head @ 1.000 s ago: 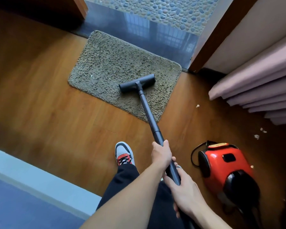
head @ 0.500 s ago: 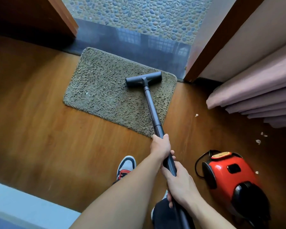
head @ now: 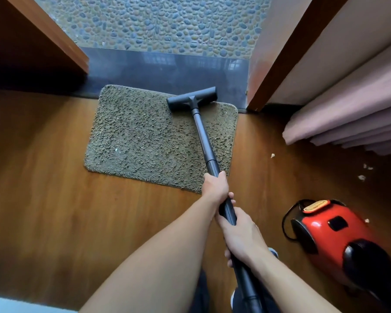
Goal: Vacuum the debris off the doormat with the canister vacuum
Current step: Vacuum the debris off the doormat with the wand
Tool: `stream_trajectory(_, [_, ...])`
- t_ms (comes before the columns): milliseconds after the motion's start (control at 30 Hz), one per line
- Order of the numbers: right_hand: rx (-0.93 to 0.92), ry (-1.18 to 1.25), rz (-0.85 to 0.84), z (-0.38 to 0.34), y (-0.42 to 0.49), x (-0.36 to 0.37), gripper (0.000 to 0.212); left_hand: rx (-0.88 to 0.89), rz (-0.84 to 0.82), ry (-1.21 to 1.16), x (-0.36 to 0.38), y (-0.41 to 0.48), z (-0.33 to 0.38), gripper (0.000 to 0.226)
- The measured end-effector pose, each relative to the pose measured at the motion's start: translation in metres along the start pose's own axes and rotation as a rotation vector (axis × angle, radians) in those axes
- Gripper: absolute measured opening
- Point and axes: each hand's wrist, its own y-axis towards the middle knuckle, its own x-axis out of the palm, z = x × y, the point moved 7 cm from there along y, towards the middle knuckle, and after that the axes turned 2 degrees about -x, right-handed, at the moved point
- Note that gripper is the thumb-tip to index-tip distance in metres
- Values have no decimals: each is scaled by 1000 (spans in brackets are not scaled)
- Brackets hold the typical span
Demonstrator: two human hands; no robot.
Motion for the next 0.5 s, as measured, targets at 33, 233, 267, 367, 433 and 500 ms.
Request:
stream_trajectory(33, [-1, -5, 1, 1, -2, -1, 29, -2, 0, -4, 1, -1, -2, 27])
stream_trajectory(233, [-9, -50, -22, 25, -17, -8, 30, -19, 30, -28, 4, -20, -28, 27])
stream_trajectory(267, [-10, -59, -28, 31, -21, -9, 29, -23, 33, -38, 5, -24, -35, 27])
stream_trajectory(367, [-26, -82, -52, 47, -32, -14, 27, -32, 43, -68, 10, -36, -55, 27])
stream_trajectory(433, [-41, -106, -79, 58, -39, -16, 28, -38, 50, -93, 12, -45, -67, 27])
stream_trajectory(500, [-52, -130, -99, 70, -47, -18, 30, -41, 62, -108, 15, -55, -79, 24])
